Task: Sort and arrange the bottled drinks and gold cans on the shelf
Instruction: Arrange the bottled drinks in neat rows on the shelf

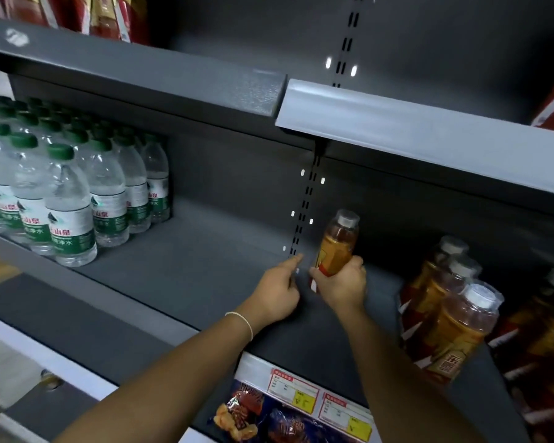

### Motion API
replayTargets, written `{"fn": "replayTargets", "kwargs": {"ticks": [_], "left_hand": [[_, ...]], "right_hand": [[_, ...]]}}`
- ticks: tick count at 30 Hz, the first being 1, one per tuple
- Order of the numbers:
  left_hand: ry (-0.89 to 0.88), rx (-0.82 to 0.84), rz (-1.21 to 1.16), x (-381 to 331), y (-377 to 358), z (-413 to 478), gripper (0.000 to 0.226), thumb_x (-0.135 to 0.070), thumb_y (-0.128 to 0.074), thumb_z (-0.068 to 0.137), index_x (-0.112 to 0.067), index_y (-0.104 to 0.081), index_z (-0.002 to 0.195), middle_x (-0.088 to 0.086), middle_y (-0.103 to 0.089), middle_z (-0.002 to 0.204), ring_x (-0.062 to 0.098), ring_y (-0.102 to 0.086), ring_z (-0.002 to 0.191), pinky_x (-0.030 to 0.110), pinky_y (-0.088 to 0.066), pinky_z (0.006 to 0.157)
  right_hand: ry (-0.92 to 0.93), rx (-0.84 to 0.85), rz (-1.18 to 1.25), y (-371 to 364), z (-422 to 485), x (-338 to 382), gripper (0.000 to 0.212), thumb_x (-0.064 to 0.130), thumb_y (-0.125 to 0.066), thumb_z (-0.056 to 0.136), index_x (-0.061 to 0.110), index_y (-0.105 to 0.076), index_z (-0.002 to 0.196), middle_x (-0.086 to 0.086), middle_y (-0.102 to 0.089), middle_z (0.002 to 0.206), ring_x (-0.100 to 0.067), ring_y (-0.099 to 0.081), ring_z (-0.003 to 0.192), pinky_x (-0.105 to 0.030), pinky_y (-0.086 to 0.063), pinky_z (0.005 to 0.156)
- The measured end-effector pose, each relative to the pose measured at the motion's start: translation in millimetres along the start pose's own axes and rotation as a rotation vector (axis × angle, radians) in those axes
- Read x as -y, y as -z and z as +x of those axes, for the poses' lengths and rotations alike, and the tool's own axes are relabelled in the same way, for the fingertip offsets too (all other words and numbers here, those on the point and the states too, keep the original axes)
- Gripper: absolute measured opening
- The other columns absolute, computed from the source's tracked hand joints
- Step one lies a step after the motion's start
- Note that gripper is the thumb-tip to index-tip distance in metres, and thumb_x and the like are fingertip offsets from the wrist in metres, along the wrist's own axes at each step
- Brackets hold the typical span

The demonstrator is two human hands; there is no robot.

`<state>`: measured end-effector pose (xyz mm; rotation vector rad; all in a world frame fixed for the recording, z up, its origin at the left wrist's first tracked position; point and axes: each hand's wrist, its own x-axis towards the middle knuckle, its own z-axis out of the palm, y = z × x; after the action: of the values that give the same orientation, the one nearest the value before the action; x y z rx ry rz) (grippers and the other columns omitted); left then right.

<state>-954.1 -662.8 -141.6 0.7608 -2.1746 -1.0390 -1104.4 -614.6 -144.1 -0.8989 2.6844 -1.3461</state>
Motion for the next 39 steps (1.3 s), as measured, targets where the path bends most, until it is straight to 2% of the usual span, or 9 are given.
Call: {"fn": "replayTargets", "kwargs": {"ticks": [4,8,13,17,23,27,30,33,39], "left_hand": [[-0.026,0.042,0.048,10,5,-3,0.062,-0.001,-0.046,0.092,-0.012,-0.031,0.151,0.008,-0.037,0.153,0.019,-0.032,0.143,-0.007,-0.012,0.098],[-0.02,0.195,0.073,9,3,-7,0.077,-0.007,-0.064,0.088,-0.013,-0.023,0.153,0.007,-0.034,0.156,0.019,-0.032,0.143,0.027,-0.027,0.117],[-0.049,0.452,-0.057,-8,-9,-22,0.07,-0.007,-0.078,0.076,-0.022,-0.049,0.138,-0.007,-0.062,0.128,0.005,-0.058,0.117,0.024,-0.047,0.101],[-0.063,0.443,-0.021,-22,-21,-40,0.059,-0.014,-0.084,0.07,-0.028,-0.057,0.12,-0.013,-0.068,0.11,0.0,-0.064,0.1,0.024,-0.052,0.092],[-0.018,0.403,-0.04,-47,-39,-69,0.059,-0.01,-0.089,0.062,-0.028,-0.061,0.111,-0.013,-0.071,0.101,-0.004,-0.066,0.091,0.013,-0.053,0.076],[-0.018,0.375,-0.05,-66,-63,-90,0.061,-0.008,-0.088,0.065,-0.024,-0.061,0.117,-0.014,-0.07,0.104,-0.004,-0.065,0.093,0.014,-0.052,0.081],[-0.019,0.329,-0.062,-78,-87,-102,0.06,-0.01,-0.086,0.069,-0.023,-0.059,0.122,-0.019,-0.068,0.103,-0.013,-0.062,0.091,0.005,-0.048,0.077],[-0.006,0.307,-0.077,-89,-107,-108,0.057,-0.011,-0.084,0.072,-0.021,-0.059,0.123,-0.022,-0.067,0.101,-0.016,-0.061,0.089,0.003,-0.046,0.075],[0.008,0.292,-0.096,-107,-132,-115,0.06,-0.009,-0.083,0.074,-0.017,-0.058,0.128,-0.014,-0.069,0.11,-0.001,-0.065,0.099,0.021,-0.052,0.093]], "right_hand": [[0.067,0.095,0.159,20,-15,-15,0.076,0.03,-0.091,0.064,0.023,-0.04,0.121,0.004,-0.063,0.11,-0.016,-0.063,0.099,-0.034,-0.053,0.084],[0.115,0.247,0.265,50,-41,-35,0.073,0.016,-0.091,0.065,0.033,-0.041,0.115,0.017,-0.06,0.102,-0.002,-0.062,0.098,-0.023,-0.052,0.085],[0.181,0.43,0.235,87,-73,-56,0.07,0.019,-0.086,0.072,0.039,-0.043,0.123,0.018,-0.059,0.118,0.001,-0.056,0.112,-0.017,-0.045,0.091],[0.235,0.493,0.214,109,-93,-69,0.064,0.019,-0.081,0.079,0.057,-0.044,0.114,0.032,-0.059,0.118,0.013,-0.052,0.115,-0.015,-0.042,0.096],[0.211,0.463,0.32,138,-123,-96,0.068,0.015,-0.081,0.08,0.031,-0.047,0.136,0.025,-0.058,0.127,0.012,-0.052,0.118,-0.016,-0.045,0.102],[0.198,0.386,0.329,161,-138,-117,0.069,0.024,-0.083,0.077,0.037,-0.048,0.135,0.018,-0.059,0.127,0.005,-0.059,0.112,-0.02,-0.052,0.096],[0.191,0.345,0.346,176,-145,-133,0.074,0.022,-0.083,0.078,0.024,-0.047,0.143,0.008,-0.062,0.126,-0.004,-0.061,0.113,-0.03,-0.053,0.098],[0.177,0.31,0.372,188,-147,-144,0.057,0.02,-0.082,0.079,0.037,-0.055,0.126,0.015,-0.068,0.113,0.0,-0.064,0.106,-0.022,-0.054,0.09],[0.141,0.231,0.387,202,-144,-157,0.05,0.016,-0.08,0.08,0.038,-0.055,0.117,0.021,-0.068,0.103,0.01,-0.063,0.097,-0.014,-0.053,0.084]]}}
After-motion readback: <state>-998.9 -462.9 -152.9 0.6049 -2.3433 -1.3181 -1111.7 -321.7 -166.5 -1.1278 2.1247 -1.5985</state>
